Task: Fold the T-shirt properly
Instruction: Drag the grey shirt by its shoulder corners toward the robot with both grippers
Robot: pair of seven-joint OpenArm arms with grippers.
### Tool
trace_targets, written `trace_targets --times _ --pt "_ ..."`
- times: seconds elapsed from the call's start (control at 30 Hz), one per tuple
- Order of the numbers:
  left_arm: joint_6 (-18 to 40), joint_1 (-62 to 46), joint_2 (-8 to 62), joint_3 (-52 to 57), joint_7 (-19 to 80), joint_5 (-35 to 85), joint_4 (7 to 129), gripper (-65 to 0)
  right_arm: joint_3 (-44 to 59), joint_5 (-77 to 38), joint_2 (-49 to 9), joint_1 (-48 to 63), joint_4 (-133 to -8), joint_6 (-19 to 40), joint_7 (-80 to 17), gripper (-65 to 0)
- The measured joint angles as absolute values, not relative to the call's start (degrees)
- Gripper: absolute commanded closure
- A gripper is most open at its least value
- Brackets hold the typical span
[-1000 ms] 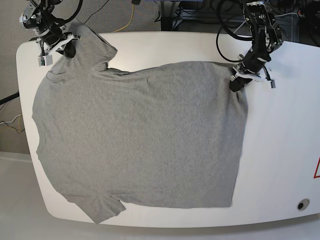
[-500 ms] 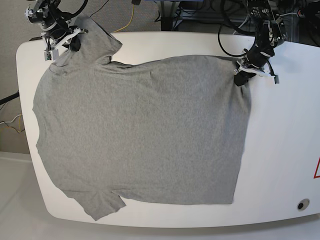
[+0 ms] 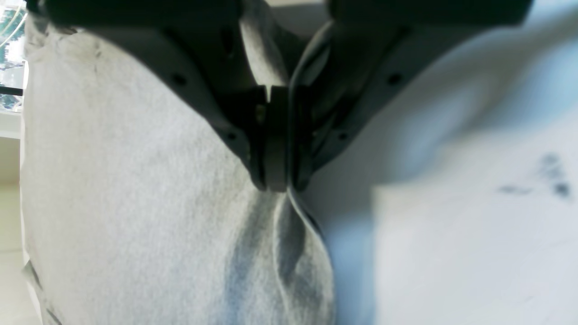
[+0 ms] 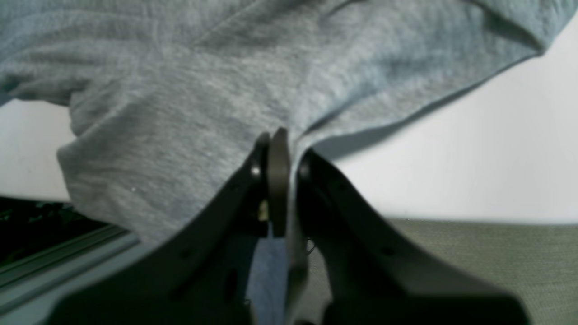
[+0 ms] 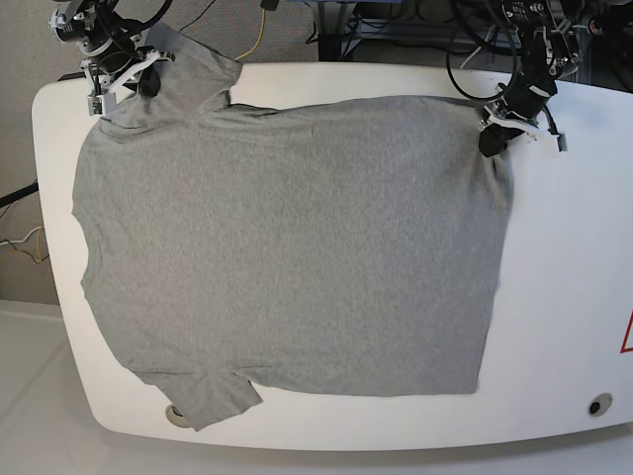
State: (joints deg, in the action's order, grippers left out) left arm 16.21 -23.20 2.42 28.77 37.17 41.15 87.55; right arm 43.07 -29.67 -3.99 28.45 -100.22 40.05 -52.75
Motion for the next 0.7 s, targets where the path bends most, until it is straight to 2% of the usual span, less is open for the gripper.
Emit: trace_targets --times 0.7 --pt "17.8 -24.8 3.3 31.0 37.5 41.5 87.8 -0.6 43.0 -29.8 -2.6 31.3 -102.3 40.1 -52.8 0.0"
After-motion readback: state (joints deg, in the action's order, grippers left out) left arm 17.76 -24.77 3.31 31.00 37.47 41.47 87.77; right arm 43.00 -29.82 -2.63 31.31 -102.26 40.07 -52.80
